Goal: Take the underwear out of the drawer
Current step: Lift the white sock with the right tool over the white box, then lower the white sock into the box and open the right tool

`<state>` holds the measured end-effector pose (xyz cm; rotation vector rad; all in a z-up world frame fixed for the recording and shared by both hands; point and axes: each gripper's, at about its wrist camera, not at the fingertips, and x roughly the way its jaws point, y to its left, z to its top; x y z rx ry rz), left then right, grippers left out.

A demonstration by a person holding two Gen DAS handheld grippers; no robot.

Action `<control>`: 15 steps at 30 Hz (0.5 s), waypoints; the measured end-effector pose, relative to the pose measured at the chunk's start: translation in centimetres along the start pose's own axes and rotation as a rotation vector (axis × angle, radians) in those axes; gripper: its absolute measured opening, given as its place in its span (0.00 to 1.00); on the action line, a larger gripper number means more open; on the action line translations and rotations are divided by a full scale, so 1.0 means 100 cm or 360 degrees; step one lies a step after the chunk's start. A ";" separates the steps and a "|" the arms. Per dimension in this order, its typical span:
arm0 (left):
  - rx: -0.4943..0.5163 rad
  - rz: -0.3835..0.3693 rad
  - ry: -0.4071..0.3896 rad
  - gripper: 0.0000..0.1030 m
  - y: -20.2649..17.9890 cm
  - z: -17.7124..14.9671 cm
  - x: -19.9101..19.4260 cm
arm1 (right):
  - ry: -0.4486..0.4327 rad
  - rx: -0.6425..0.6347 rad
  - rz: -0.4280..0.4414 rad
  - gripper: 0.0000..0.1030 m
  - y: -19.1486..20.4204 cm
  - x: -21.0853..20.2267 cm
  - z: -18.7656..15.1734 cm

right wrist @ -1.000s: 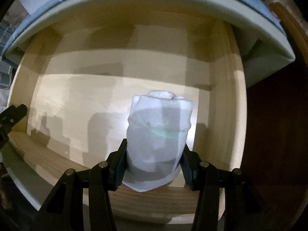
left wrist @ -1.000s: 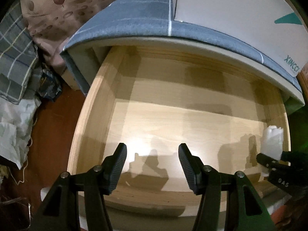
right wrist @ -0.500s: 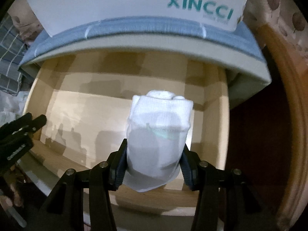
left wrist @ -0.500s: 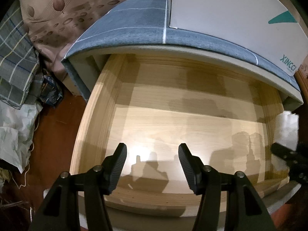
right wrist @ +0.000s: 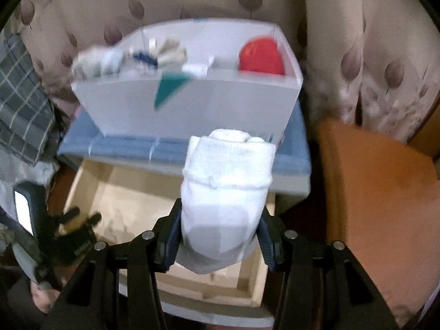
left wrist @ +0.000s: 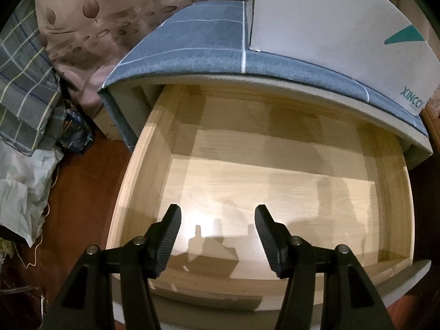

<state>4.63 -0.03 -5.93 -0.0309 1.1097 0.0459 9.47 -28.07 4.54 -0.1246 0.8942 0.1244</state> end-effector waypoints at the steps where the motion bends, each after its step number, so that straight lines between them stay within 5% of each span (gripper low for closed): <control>1: 0.0004 0.0003 -0.0003 0.55 -0.001 0.000 0.000 | -0.0021 -0.0003 -0.0004 0.44 0.003 -0.002 0.006; 15: 0.0014 0.0015 -0.0031 0.55 -0.002 0.001 -0.003 | -0.0191 0.0002 -0.0071 0.44 0.012 -0.010 0.119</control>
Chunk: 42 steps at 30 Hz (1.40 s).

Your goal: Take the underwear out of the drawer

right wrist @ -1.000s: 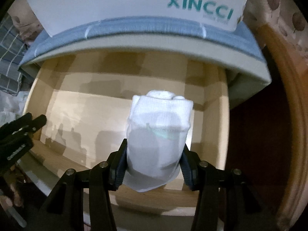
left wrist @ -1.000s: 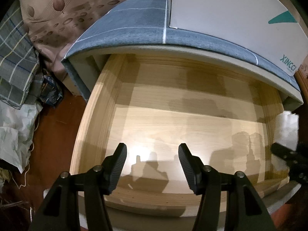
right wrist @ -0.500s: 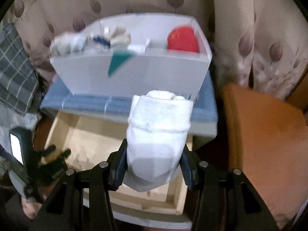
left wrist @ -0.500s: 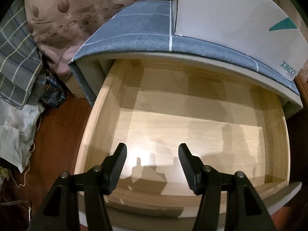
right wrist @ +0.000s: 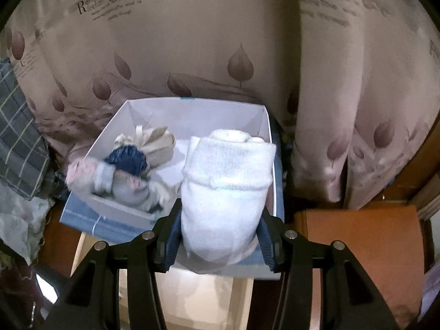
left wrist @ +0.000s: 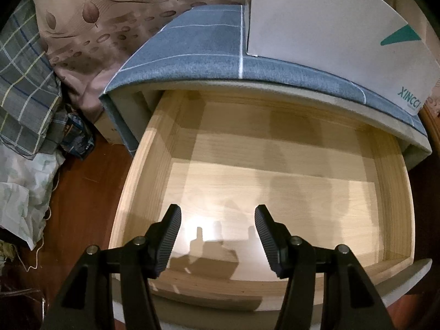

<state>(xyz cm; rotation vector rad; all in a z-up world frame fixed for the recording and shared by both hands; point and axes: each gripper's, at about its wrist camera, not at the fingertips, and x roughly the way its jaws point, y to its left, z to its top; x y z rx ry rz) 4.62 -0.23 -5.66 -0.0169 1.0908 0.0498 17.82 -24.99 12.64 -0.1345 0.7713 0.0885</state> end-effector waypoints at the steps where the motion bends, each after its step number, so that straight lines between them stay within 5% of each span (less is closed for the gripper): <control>1: 0.0002 -0.0001 0.0001 0.55 0.000 0.000 -0.001 | -0.0003 0.0004 -0.0002 0.44 0.001 0.003 0.007; 10: -0.0018 0.0018 0.0010 0.55 0.003 0.000 0.000 | 0.0100 0.0014 0.0017 0.44 0.015 0.052 0.039; 20: -0.0006 0.0031 0.0015 0.55 0.005 0.000 0.002 | 0.0266 0.0045 0.0013 0.45 0.022 0.104 0.024; 29: 0.0002 0.0031 0.0021 0.55 0.003 -0.001 0.003 | 0.0269 0.0083 -0.0005 0.52 0.023 0.111 0.022; 42: 0.0021 0.0030 0.0025 0.55 -0.003 -0.001 0.002 | 0.0175 0.0049 -0.0021 0.83 0.035 0.082 0.022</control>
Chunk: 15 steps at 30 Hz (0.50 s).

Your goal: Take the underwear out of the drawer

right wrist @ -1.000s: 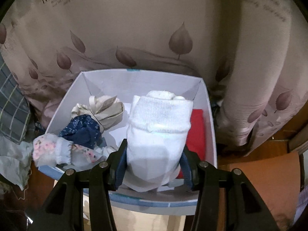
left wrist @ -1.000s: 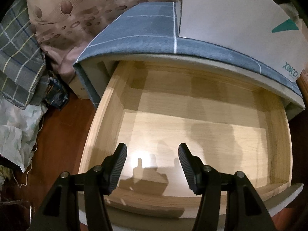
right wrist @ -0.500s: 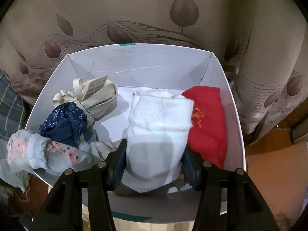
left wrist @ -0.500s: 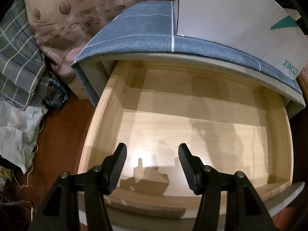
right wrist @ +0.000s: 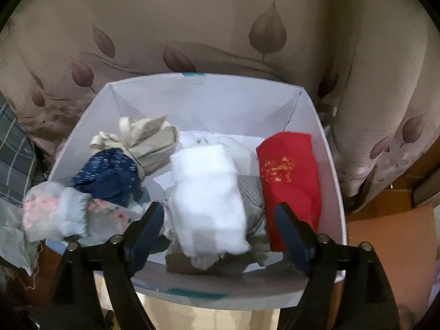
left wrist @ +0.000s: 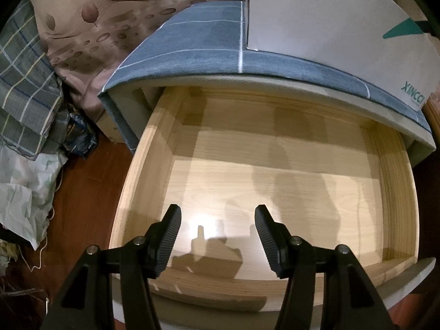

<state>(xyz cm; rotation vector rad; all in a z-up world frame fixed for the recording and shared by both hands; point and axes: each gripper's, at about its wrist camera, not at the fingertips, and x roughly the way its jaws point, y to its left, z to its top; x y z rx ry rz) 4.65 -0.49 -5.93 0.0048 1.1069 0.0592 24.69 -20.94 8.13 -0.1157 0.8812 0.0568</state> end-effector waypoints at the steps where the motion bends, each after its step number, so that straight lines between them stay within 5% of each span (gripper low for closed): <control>1: 0.0001 0.0000 0.0003 0.55 -0.001 0.000 0.000 | -0.0015 0.0006 0.0014 0.83 -0.001 -0.006 -0.001; 6: -0.0018 -0.0034 0.0019 0.55 0.003 0.000 0.003 | -0.0134 0.0086 0.0112 0.99 -0.010 -0.057 -0.024; 15: 0.0070 -0.0061 0.0008 0.55 -0.009 -0.006 -0.008 | -0.0088 0.0020 0.0064 1.00 -0.011 -0.083 -0.142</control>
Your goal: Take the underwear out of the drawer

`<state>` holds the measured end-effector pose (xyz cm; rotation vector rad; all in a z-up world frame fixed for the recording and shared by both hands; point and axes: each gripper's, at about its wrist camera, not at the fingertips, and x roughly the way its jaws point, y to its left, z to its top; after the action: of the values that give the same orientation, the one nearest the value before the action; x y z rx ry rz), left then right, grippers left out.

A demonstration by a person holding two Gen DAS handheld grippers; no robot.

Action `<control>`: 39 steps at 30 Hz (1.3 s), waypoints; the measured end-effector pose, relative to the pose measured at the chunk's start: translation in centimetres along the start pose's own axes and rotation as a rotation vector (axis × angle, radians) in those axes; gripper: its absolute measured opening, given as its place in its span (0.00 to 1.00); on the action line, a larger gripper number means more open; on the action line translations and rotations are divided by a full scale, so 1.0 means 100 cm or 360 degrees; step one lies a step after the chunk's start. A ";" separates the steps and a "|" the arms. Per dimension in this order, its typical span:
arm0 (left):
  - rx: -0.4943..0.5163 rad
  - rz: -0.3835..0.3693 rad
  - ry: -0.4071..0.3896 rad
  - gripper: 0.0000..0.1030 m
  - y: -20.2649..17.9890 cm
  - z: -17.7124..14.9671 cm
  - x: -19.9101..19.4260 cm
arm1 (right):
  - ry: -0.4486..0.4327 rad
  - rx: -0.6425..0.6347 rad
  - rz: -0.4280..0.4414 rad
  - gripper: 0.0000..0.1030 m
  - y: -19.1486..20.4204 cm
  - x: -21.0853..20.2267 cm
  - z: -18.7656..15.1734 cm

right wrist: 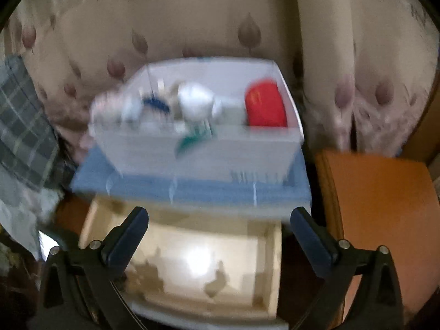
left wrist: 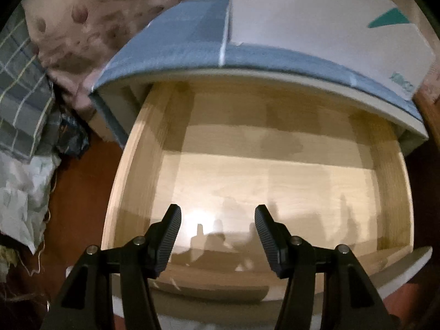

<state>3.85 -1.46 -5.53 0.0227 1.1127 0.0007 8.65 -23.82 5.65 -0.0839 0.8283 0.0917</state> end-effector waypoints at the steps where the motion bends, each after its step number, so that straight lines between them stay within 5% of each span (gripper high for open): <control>1: 0.0015 0.0004 -0.0012 0.55 -0.002 -0.001 -0.003 | 0.0009 0.0002 -0.0003 1.00 0.000 0.002 -0.009; 8: 0.0106 0.0023 -0.0104 0.55 -0.011 -0.019 -0.033 | 0.0089 0.0149 -0.0024 1.00 0.002 0.025 -0.077; 15: 0.0136 0.0044 -0.0157 0.55 -0.007 -0.030 -0.048 | 0.0044 0.0031 -0.0100 1.00 0.036 0.035 -0.111; 39: 0.0109 0.0032 -0.0133 0.55 -0.007 -0.034 -0.040 | 0.0202 0.0051 -0.0064 1.00 0.036 0.056 -0.123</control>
<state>-1.02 -2.16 -3.48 0.0944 1.0284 -0.0200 3.00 -21.37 -6.86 -0.0769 0.9543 0.0353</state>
